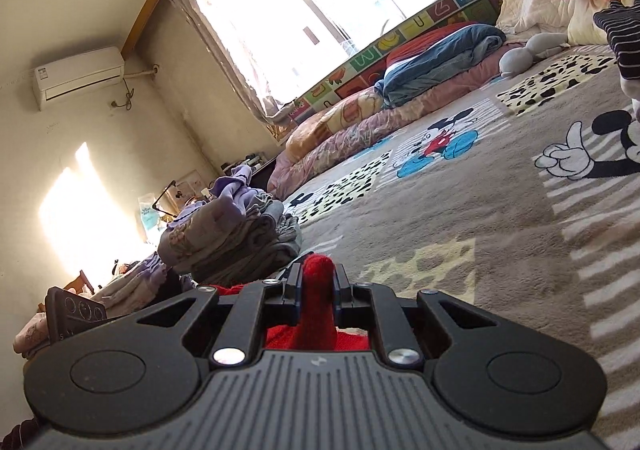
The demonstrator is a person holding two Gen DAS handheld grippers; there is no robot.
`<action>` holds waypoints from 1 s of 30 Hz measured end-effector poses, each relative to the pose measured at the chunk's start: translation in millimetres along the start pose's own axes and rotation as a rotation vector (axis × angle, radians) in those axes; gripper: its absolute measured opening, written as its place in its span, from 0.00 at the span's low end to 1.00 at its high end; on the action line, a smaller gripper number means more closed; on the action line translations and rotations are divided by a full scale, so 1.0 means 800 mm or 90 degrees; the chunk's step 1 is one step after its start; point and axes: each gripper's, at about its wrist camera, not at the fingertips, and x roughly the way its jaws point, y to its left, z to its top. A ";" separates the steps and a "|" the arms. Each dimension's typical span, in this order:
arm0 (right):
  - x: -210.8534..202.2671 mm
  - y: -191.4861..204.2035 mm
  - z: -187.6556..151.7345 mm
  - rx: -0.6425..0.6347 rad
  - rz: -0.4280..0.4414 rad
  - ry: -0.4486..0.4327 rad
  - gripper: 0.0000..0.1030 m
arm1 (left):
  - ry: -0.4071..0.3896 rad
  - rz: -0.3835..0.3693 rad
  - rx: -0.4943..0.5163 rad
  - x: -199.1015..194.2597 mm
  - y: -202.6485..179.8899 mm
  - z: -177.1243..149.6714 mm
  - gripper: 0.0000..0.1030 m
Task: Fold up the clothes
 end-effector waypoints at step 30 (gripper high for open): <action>0.026 0.035 -0.006 -0.224 -0.046 0.073 0.48 | 0.046 0.059 0.204 0.029 -0.038 -0.024 0.48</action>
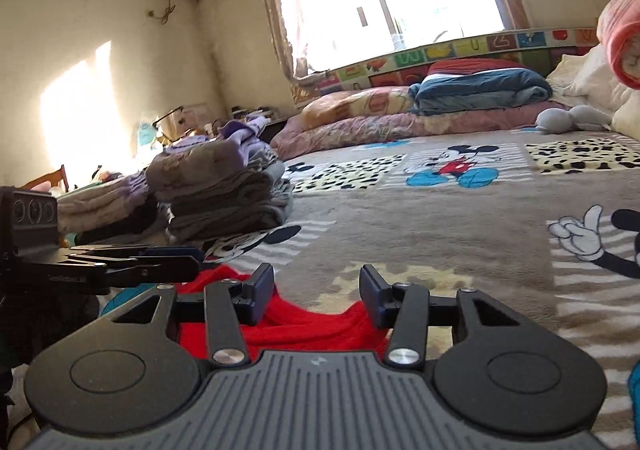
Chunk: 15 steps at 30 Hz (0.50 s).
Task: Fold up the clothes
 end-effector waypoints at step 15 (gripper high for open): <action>0.014 -0.033 -0.026 0.125 -0.029 0.058 0.60 | 0.011 0.019 -0.001 -0.001 -0.002 -0.005 0.53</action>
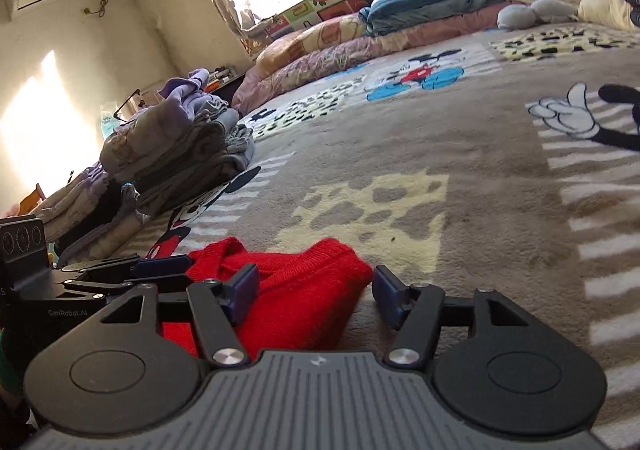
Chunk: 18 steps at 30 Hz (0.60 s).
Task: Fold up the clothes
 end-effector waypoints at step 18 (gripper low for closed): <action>-0.121 0.131 -0.050 -0.232 -0.002 -0.062 0.46 | -0.008 0.008 0.137 -0.103 -0.088 -0.042 0.53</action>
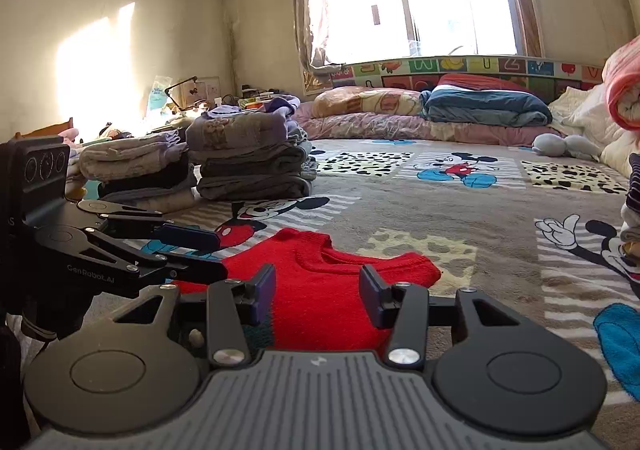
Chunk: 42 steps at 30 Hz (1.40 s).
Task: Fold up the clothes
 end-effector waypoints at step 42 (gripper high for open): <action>0.060 -0.014 -0.039 0.090 -0.042 0.089 0.49 | 0.088 0.046 -0.027 0.065 -0.012 -0.012 0.60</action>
